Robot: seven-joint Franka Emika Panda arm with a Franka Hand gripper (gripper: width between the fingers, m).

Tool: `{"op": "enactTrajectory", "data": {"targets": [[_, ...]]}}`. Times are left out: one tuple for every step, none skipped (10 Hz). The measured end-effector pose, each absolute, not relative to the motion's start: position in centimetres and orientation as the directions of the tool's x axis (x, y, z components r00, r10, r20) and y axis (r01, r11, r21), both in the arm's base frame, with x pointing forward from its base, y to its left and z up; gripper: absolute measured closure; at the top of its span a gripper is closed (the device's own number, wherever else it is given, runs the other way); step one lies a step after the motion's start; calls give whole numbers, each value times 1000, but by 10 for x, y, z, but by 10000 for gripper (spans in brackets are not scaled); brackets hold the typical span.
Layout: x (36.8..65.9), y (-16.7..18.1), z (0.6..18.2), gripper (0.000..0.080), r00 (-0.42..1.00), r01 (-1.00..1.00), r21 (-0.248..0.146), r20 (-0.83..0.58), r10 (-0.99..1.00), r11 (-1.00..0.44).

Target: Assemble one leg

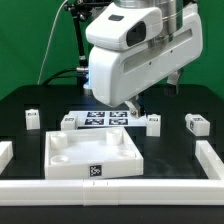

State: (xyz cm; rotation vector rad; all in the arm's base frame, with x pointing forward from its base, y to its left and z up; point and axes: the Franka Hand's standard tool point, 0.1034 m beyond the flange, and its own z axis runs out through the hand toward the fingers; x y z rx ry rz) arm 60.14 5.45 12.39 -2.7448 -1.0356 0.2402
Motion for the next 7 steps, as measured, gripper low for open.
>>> {"op": "enactTrajectory", "data": {"targets": [[601,55,124,150,742,634,-240,-81,666,-735],[601,55,124,150,742,634,-240,-81,666,-735],[601,54,124,150,742,634,-240,-81,666,-735],[601,54,124,150,742,634,-240,-82,666,-735],[601,54,123,150,741,634,-241,-82,666,-735],[601,54,123,150,741,634,-241,-82,666,-735],[602,54,121,150,735,646,-232,-70,675,-727]]}}
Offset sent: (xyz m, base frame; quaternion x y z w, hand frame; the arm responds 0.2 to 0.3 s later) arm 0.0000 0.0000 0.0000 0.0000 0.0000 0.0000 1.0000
